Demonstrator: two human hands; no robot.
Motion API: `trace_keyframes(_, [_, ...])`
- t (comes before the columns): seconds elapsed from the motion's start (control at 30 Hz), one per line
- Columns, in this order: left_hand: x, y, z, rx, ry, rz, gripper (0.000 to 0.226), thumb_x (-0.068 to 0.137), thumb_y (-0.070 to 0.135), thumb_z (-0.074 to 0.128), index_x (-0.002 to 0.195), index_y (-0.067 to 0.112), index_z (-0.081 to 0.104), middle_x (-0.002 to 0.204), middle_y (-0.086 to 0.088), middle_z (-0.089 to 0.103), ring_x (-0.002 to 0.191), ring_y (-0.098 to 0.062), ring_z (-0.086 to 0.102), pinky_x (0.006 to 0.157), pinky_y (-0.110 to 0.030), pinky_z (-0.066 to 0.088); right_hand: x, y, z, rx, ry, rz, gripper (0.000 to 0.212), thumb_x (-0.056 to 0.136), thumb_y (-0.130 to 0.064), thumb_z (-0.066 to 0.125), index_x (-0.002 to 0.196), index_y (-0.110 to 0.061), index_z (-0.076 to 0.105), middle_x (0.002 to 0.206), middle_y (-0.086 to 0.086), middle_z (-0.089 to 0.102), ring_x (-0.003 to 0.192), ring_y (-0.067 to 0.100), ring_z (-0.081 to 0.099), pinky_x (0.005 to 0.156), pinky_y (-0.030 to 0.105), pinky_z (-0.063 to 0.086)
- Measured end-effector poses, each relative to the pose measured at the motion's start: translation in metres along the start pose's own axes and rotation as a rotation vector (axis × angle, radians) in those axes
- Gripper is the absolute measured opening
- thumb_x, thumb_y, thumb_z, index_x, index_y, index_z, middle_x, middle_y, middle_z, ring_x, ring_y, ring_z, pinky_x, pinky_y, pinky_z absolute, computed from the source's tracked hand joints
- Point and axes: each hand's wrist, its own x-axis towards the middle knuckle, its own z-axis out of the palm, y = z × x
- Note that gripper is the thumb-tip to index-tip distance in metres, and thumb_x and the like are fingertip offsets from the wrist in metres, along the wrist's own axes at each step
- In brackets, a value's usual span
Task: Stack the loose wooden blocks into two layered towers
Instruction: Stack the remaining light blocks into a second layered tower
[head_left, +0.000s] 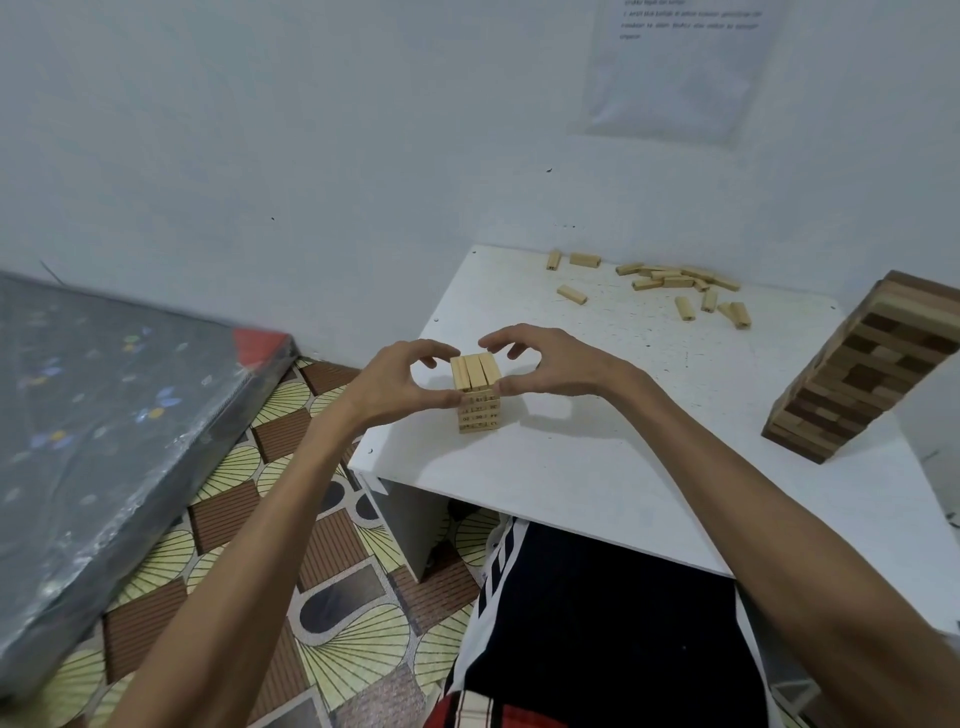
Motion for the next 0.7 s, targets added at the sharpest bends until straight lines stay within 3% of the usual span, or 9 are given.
trace_keyframes(0.1, [0.0006, 0.0007, 0.0006, -0.004, 0.013, 0.011, 0.056, 0.078, 0.05, 0.084, 0.128, 0.034, 0.065, 0.121, 0.023, 0.064, 0.113, 0.003, 0.055, 0.091, -0.027, 0.044, 0.0007, -0.0004, 0.0008, -0.017, 0.003, -0.01, 0.054, 0.086, -0.043, 0.079, 0.136, -0.04, 0.058, 0.135, -0.025, 0.055, 0.123, 0.001, 0.051, 0.093, 0.026, 0.045])
trace_keyframes(0.33, [0.0005, 0.0, 0.0018, -0.039, 0.0, 0.028, 0.046, 0.079, 0.045, 0.085, 0.122, 0.036, 0.069, 0.116, 0.026, 0.067, 0.107, 0.005, 0.058, 0.085, -0.022, 0.044, 0.0024, 0.0008, 0.0025, -0.009, 0.026, -0.011, 0.047, 0.082, -0.047, 0.082, 0.125, -0.042, 0.063, 0.129, -0.027, 0.06, 0.118, -0.001, 0.054, 0.093, 0.029, 0.045])
trace_keyframes(0.7, [-0.0012, -0.0001, 0.0045, -0.069, 0.003, 0.029, 0.045, 0.083, 0.04, 0.083, 0.124, 0.032, 0.068, 0.116, 0.025, 0.066, 0.104, 0.007, 0.059, 0.081, -0.023, 0.044, 0.0023, 0.0016, 0.0036, 0.029, 0.027, -0.025, 0.046, 0.083, -0.046, 0.082, 0.124, -0.042, 0.063, 0.126, -0.026, 0.062, 0.118, 0.002, 0.056, 0.072, 0.019, 0.043])
